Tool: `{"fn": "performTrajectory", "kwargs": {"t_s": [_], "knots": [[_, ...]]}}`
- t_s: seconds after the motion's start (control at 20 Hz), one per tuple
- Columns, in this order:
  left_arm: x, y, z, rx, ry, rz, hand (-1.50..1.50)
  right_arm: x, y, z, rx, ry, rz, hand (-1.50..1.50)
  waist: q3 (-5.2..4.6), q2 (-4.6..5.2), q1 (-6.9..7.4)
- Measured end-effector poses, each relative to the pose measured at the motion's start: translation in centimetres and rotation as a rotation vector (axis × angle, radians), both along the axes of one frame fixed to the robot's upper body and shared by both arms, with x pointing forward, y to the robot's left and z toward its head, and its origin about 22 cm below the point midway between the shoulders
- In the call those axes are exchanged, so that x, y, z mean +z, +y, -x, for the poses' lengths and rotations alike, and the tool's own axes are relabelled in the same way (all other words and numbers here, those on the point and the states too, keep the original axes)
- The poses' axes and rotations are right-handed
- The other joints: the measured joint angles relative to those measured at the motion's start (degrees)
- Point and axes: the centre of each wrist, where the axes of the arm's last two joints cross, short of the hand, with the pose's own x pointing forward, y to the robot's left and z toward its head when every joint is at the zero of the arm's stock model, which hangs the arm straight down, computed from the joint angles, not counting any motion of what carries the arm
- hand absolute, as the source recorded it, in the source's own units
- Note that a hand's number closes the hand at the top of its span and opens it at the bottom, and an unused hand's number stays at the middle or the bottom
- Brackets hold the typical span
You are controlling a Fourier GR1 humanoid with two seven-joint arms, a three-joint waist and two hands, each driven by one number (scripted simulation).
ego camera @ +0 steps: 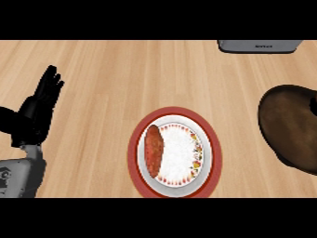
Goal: Pick the squash from the plate and place it in the pan
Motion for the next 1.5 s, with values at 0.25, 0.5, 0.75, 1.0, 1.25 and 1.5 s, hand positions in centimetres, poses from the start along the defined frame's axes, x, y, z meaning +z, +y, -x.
{"fn": "performTrajectory", "kwargs": {"t_s": [0.25,0.5,0.75,1.0,1.25,1.5], "knots": [[-0.3,-0.2,-0.3,0.003,0.001,0.003,0.0,-2.5,-2.3,-0.6,0.021,0.019,-0.154,-1.5,0.05,0.13,0.2],[-0.2,-0.2,-0.6,0.004,0.0,0.001,0.0,-4.9,-2.5,-0.7,0.109,0.065,-0.384,-1.5,0.07,0.13,0.15],[-0.4,-0.3,-0.1,0.002,0.003,-0.002,0.0,-6.2,-3.8,-0.4,0.163,0.012,-0.42,-1.5,-0.09,-0.1,0.01],[-0.1,0.5,-0.1,0.02,0.008,-0.001,0.0,-6.5,-3.8,0.4,0.172,-0.174,-0.431,-1.5,-0.08,-0.38,-0.83],[-0.4,0.8,0.3,0.04,0.015,-0.003,0.0,-6.9,-4.3,3.4,0.205,-0.324,-0.53,-1.5,-0.15,-0.77,-2.06],[-0.9,1.3,1.0,0.06,0.022,-0.004,0.0,-7.5,-4.1,8.5,0.302,-0.396,-0.626,-1.5,-0.25,-1.12,-3.3]]}}
